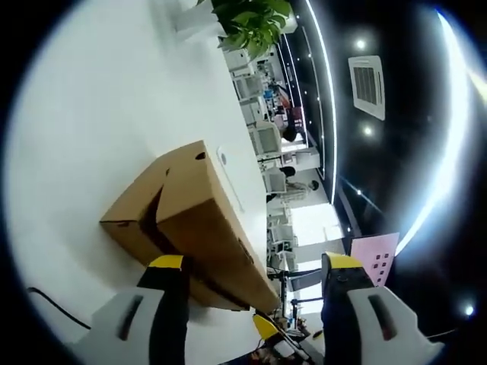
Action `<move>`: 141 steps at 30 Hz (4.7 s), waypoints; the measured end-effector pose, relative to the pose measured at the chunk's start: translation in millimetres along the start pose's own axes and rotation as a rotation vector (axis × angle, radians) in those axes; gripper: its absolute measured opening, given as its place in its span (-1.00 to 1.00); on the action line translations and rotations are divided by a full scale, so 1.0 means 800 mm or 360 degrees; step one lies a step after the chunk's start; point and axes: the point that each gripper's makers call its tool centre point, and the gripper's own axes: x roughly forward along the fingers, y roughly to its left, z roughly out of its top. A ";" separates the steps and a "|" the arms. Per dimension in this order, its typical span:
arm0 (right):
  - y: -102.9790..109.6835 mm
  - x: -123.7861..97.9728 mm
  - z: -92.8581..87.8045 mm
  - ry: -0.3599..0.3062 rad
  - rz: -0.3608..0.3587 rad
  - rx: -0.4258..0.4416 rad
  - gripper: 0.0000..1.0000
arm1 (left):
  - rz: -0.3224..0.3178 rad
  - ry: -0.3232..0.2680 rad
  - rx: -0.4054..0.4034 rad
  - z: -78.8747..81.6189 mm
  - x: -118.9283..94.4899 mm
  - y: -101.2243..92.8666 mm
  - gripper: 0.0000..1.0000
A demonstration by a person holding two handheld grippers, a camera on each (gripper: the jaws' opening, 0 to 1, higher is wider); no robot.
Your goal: Operate the shoe box by opening the lid, removing the specified soft item, and placing it in the target area until the item is outside and the box remains undamaged.
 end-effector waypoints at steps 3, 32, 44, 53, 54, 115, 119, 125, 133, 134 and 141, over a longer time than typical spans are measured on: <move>-0.003 0.003 -0.002 0.0012 -0.0015 -0.0003 0.04 | -0.0005 0.0020 0.0025 -0.001 0.001 -0.003 0.37; -0.010 0.023 0.023 -0.0085 -0.0057 0.0038 0.09 | -0.0089 0.0264 0.0292 -0.024 0.012 -0.030 0.66; -0.009 0.025 0.024 -0.0078 -0.0064 -0.0004 0.10 | -0.0099 0.0349 0.0429 -0.036 0.010 -0.032 0.72; -0.010 0.034 0.036 -0.0081 -0.0095 -0.0066 0.13 | -0.0202 0.0392 0.0570 -0.041 0.005 -0.044 0.85; -0.010 0.034 0.037 -0.0081 -0.0095 -0.0073 0.14 | -0.0209 0.0406 0.0599 -0.043 0.004 -0.045 0.87; -0.028 0.062 0.119 -0.0236 -0.0270 -0.0331 -0.45 | 0.0013 0.0770 0.1583 -0.031 -0.015 0.000 0.51; -0.032 0.063 0.123 -0.0243 -0.0296 -0.0317 -0.55 | 0.0013 0.0749 0.1519 -0.031 -0.015 0.000 0.52; -0.037 0.063 0.125 -0.0239 -0.0337 -0.0315 -0.63 | 0.0021 0.0744 0.1499 -0.031 -0.014 0.000 0.54; -0.048 0.060 0.128 -0.0234 -0.0394 -0.0396 -0.89 | 0.0044 0.0764 0.1550 -0.029 -0.010 -0.004 0.49; -0.051 0.059 0.130 -0.0235 -0.0405 -0.0388 -0.93 | 0.0064 0.0788 0.1588 -0.029 -0.010 -0.001 0.48; -0.056 0.059 0.132 -0.0232 -0.0413 -0.0319 -1.00 | 0.0099 0.0872 0.1745 -0.031 -0.009 0.009 0.47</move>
